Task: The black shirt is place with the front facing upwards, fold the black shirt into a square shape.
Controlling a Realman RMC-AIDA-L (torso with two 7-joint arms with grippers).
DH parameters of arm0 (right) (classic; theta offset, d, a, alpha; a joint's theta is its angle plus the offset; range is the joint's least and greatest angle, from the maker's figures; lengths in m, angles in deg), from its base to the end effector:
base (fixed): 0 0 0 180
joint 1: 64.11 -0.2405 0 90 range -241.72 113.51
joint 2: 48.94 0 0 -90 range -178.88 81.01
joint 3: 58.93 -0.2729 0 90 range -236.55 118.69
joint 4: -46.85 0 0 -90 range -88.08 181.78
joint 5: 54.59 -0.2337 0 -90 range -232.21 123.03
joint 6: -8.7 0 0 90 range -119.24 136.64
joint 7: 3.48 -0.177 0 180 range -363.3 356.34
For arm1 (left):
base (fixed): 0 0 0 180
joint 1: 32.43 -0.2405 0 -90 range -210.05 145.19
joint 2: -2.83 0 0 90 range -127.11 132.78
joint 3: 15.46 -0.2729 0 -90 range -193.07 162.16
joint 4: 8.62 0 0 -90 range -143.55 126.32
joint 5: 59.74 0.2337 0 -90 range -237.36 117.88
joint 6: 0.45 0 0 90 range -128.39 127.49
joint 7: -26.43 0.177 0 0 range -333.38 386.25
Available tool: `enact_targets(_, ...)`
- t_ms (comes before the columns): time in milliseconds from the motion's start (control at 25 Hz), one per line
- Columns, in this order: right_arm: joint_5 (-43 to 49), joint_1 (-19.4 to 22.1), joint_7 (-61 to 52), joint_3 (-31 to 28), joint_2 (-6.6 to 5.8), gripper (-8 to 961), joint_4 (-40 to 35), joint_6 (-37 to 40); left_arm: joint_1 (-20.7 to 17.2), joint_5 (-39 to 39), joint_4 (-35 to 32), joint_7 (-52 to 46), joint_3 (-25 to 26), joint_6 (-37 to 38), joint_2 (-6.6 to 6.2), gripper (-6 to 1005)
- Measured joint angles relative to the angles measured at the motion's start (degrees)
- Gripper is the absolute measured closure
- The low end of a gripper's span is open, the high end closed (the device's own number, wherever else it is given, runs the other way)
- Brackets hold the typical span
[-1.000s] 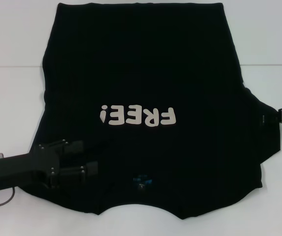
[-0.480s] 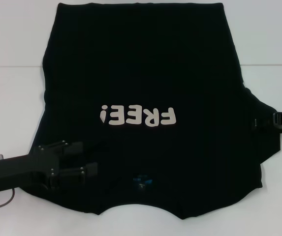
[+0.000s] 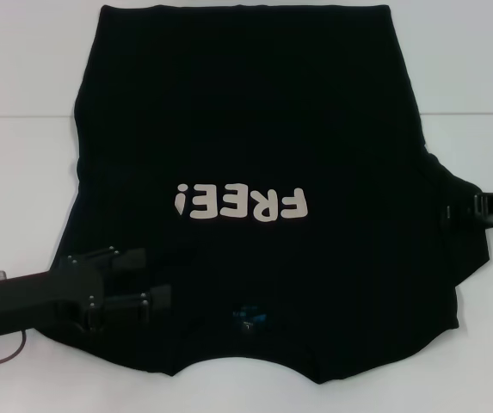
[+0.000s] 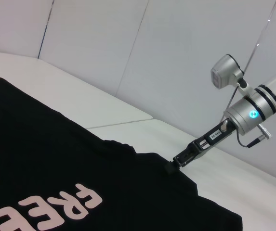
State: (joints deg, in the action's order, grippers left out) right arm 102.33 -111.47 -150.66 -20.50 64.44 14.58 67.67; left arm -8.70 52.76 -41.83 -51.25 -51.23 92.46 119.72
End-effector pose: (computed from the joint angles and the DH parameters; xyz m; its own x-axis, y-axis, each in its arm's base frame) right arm 0.3289 0.4769 -0.0004 0.2909 -0.8911 -0.3482 -0.8783 -0.1044 -0.4667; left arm -0.3204 0.3280 -0.0218 0.6933 0.4276 0.5801 0.5832 -0.8058 -0.1030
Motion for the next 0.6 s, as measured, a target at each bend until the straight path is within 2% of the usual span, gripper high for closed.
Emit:
enact_targets(80,0.1,0.2,-0.1,0.0,-0.02,85,-0.2,0.0,0.0,0.0,0.0,0.0,0.0,0.0,0.00,127)
enact_targets(520,0.4,0.6,-0.1,1.0,-0.18,570,-0.4,-0.1,0.2,0.0,0.0,-0.5,0.0,0.1,-0.01,127)
enact_targets(600,0.4,0.6,-0.1,1.2,-0.18,630,-0.4,-0.2,0.3,0.0,0.0,-0.7,0.0,0.1,-0.04,127)
